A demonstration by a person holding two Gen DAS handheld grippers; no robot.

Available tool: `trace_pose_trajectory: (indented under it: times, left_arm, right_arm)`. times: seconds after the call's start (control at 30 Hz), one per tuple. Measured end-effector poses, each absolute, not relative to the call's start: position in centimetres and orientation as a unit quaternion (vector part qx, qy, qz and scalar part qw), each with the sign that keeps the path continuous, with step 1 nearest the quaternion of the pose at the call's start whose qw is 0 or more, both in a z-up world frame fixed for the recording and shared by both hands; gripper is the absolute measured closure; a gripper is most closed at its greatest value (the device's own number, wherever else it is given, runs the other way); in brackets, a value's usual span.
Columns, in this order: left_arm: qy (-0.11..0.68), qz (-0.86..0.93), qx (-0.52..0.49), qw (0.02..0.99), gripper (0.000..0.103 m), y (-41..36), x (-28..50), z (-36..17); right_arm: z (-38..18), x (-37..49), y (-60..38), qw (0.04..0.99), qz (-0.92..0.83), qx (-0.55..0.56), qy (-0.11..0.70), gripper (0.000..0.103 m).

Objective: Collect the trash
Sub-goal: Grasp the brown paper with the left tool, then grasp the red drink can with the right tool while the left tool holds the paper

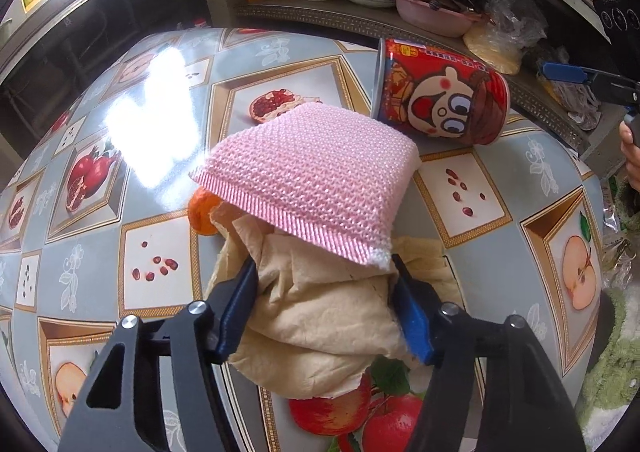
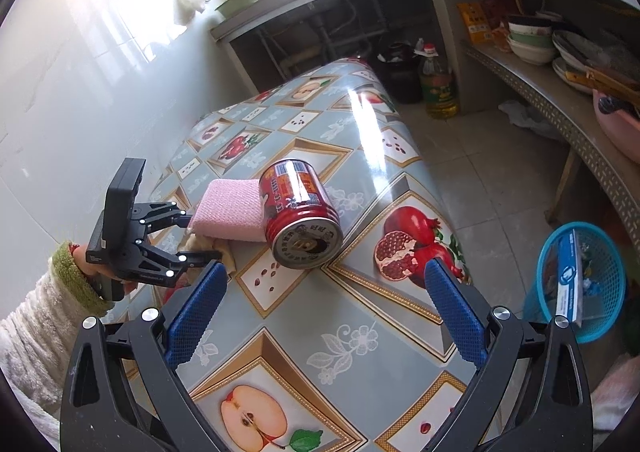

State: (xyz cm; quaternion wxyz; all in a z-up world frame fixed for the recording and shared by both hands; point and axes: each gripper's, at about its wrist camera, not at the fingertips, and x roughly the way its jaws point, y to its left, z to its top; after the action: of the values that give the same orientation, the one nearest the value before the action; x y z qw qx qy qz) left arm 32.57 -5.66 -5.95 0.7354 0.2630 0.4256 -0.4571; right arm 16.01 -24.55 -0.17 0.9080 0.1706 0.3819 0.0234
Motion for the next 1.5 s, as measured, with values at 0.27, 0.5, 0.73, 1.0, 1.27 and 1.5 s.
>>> trace_pose_trajectory:
  times: [0.27,0.5,0.73,1.0,1.27,1.5]
  left_arm:
    - [0.431,-0.421,0.239,0.762,0.073,-4.1,31.2,-5.7]
    - [0.445,-0.389,0.214,0.777,0.080,-2.1,27.5,-5.6]
    - [0.476,-0.334,0.162,0.797,0.083,0.0,23.6,-5.4]
    - [0.470,-0.283,0.131,0.826,0.083,-0.3,21.2,-5.5]
    - [0.467,-0.265,0.082,0.840,0.084,0.4,21.2,-5.5]
    - [0.462,-0.258,0.080,0.845,0.087,0.4,21.0,-5.5]
  right_arm:
    - [0.4,15.0,-25.1,0.910,0.023,0.184,0.371,0.008]
    - [0.8,14.2,-25.3,0.912,0.022,0.183,0.366,0.008]
    - [1.1,14.9,-24.6,0.913,0.041,0.169,0.370,0.008]
    - [0.5,20.9,-23.1,0.898,0.087,0.156,0.402,0.008]
    - [-3.1,26.6,-23.5,0.852,0.105,0.191,0.476,0.011]
    - [-4.3,27.3,-23.6,0.826,0.110,0.227,0.504,0.035]
